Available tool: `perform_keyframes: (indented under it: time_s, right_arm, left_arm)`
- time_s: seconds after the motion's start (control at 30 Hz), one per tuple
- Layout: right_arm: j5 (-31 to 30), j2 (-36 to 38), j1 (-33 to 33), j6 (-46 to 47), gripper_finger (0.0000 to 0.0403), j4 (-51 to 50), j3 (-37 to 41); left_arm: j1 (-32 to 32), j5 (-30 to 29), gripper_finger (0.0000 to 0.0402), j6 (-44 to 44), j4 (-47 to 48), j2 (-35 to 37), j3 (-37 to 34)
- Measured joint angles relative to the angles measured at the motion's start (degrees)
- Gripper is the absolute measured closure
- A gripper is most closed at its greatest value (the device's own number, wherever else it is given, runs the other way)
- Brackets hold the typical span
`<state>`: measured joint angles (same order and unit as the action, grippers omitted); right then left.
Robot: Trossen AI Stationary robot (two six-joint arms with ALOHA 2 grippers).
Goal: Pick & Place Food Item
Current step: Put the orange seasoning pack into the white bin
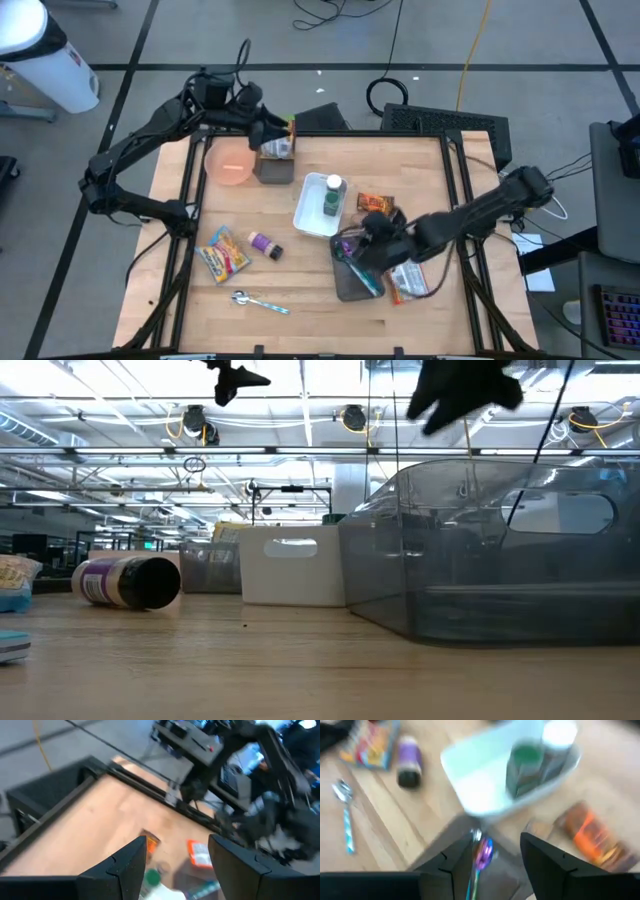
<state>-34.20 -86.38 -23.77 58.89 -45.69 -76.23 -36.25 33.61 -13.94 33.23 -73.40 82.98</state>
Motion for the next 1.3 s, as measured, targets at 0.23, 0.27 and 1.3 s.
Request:
perform_keyframes:
  time_s: [0.23, 0.27, 1.3]
  right_arm:
    - [-0.4, 11.6, 3.9, -18.4, 0.0244, 0.4, 0.0]
    - [-0.4, 12.7, 4.5, -20.9, 0.0245, 0.4, 0.0]
    - [24.8, 27.4, 28.5, -11.9, 0.0252, 37.5, 34.6]
  left_arm:
    - [0.3, 2.8, 0.0183, 0.9, 12.9, 2.3, 0.0]
    - [0.5, 2.5, 0.0183, 1.6, 15.2, 2.7, 0.0]
    - [17.7, -15.2, 0.0183, 4.8, 42.8, 8.3, -9.6]
